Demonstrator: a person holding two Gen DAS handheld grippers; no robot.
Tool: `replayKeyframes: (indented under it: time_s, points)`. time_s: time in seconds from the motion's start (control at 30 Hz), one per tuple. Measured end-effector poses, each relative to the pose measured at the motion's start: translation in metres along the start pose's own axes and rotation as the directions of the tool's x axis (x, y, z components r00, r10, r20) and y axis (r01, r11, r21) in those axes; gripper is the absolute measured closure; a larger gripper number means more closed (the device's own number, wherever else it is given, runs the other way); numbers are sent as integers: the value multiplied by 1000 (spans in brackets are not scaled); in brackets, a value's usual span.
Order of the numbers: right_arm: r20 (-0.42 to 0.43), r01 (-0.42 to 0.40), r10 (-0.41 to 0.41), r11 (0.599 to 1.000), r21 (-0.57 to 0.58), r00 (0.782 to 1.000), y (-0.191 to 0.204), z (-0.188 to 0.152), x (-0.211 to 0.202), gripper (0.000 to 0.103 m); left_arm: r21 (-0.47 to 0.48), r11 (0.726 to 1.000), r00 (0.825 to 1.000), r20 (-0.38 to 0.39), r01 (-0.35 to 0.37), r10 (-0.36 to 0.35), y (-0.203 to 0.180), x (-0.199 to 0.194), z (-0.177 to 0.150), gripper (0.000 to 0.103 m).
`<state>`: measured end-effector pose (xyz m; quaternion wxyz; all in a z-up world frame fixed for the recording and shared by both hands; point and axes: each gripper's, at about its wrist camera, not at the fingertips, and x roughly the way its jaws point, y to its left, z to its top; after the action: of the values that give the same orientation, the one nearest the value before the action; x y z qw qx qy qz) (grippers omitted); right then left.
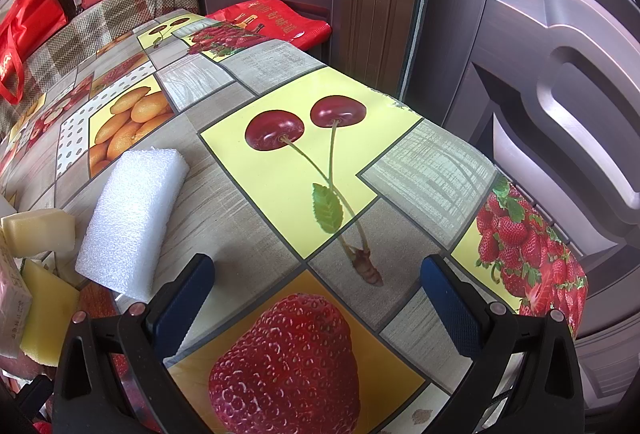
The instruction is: Organize soft objects
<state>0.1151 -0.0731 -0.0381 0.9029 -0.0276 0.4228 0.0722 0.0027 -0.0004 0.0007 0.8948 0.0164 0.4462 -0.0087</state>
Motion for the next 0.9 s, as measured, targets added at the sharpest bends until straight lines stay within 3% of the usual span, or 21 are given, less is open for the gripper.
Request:
replayKeyframes:
  time_s: [0.33, 0.4, 0.43, 0.5, 0.57, 0.67, 0.73, 0.9]
  points:
    - [0, 0, 0, 1000, 0, 1000, 0, 0, 0, 0, 1, 1000, 1000, 8, -7, 7, 0, -2, -2, 1]
    - [0, 0, 0, 1000, 0, 1000, 0, 0, 0, 0, 15, 1000, 999, 53, -3, 2, -3, -13, -4, 1]
    - [0, 0, 0, 1000, 0, 1000, 0, 0, 0, 0, 21, 1000, 995, 100, 6, -8, -8, -24, -5, 1]
    - [0, 0, 0, 1000, 0, 1000, 0, 0, 1, 0, 8, 995, 974, 205, 95, -94, -7, -50, -7, 1]
    - [0, 0, 0, 1000, 0, 1000, 0, 0, 1, 0, 6, 991, 952, 276, 134, -131, -4, -71, -6, 1]
    - [0, 0, 0, 1000, 0, 1000, 0, 0, 1, 0, -33, 996, 933, 354, 84, -67, 10, -97, -4, 1]
    - [0, 0, 0, 1000, 0, 1000, 0, 0, 1, 0, -96, 991, 920, 389, 91, -47, 29, -110, -7, 1]
    - [0, 0, 0, 1000, 0, 1000, 0, 0, 1, 0, -221, 970, 911, 413, 103, -2, 65, -125, -19, 0]
